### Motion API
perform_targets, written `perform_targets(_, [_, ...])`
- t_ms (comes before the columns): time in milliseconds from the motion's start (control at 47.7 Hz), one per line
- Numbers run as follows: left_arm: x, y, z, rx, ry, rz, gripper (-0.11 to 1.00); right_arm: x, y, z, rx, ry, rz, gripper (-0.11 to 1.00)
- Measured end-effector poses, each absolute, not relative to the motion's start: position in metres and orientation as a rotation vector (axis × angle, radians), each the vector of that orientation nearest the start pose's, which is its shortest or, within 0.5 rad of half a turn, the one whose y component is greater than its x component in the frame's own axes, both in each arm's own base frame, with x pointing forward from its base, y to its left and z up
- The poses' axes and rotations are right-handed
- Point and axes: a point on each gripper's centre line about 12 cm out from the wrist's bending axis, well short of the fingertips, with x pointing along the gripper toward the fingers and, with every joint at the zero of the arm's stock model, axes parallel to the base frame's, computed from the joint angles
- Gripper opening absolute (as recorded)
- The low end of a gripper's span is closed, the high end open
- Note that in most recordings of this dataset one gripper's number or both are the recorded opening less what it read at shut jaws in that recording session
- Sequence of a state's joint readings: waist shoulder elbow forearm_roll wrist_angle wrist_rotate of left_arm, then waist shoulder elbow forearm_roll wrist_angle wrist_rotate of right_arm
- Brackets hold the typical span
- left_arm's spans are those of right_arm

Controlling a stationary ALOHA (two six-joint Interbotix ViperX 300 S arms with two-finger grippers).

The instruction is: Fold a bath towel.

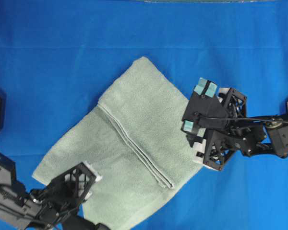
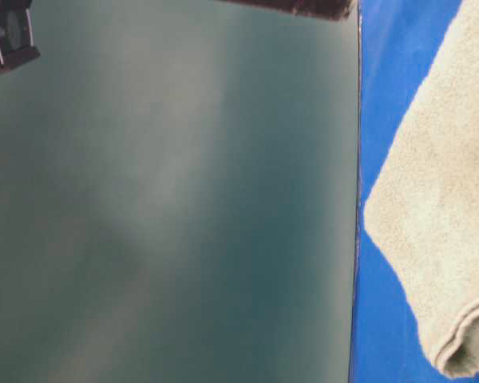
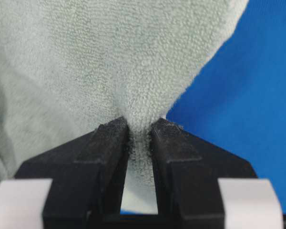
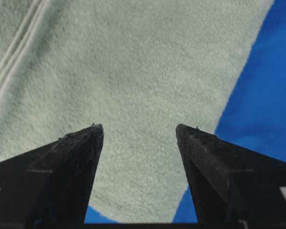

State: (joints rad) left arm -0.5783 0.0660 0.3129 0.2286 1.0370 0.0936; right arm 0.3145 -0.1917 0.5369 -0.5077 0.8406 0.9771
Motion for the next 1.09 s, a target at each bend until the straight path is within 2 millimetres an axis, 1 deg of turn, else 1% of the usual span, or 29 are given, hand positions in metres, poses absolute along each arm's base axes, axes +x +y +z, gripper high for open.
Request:
perform_targets(63, [0.335,-0.177,0.197,0.738,1.277,-0.466,0.13,0.326,0.063,0.231,0.183,0.986,-0.364,0.64])
perform_targets(126, [0.343,-0.163,0.198,0.783,1.273,-0.478,0.13,0.323,0.064,0.23,0.18,0.989,-0.36,0.64])
perform_targets(231, [0.368,-0.129,0.204,0.806,1.267,-0.428,0.13,0.316,0.065,0.231,0.174,0.99,-0.352,0.64])
perform_targets(294, [0.387,-0.107,0.208,0.864,1.257,-0.438,0.13,0.311,0.065,0.23,0.169,0.996,-0.351,0.64])
perform_targets(356, [0.404,-0.091,0.211,0.943,1.243,-0.476,0.13,0.306,0.065,0.23,0.165,0.997,-0.348,0.64])
perform_targets(461, [0.434,-0.073,0.214,1.07,1.204,-0.551,0.13,0.299,0.066,0.23,0.162,0.996,-0.34,0.64])
perform_targets(503, [0.451,-0.064,0.215,1.111,1.184,-0.579,0.13,0.297,0.065,0.23,0.16,0.997,-0.338,0.64])
perform_targets(608, [0.487,-0.041,0.21,1.155,1.161,-0.595,0.13,0.292,0.065,0.231,0.16,0.994,-0.335,0.64])
perform_targets(629, [0.494,-0.036,0.207,1.157,1.164,-0.595,0.13,0.292,0.065,0.231,0.16,0.993,-0.334,0.64])
perform_targets(734, [0.518,-0.013,0.194,1.17,1.17,-0.597,0.13,0.289,0.065,0.231,0.158,0.994,-0.331,0.64])
perform_targets(797, [0.527,-0.007,0.188,1.166,1.168,-0.599,0.13,0.288,0.066,0.231,0.156,0.992,-0.326,0.64])
perform_targets(860, [0.533,-0.007,0.185,1.153,1.148,-0.599,0.13,0.287,0.067,0.231,0.154,0.992,-0.321,0.64])
perform_targets(985, [0.541,-0.008,0.187,1.128,1.084,-0.553,0.13,0.287,0.068,0.231,0.151,0.995,-0.319,0.64])
perform_targets(1090, [0.544,-0.006,0.183,1.09,1.048,-0.504,0.13,0.286,0.068,0.23,0.146,0.994,-0.318,0.64])
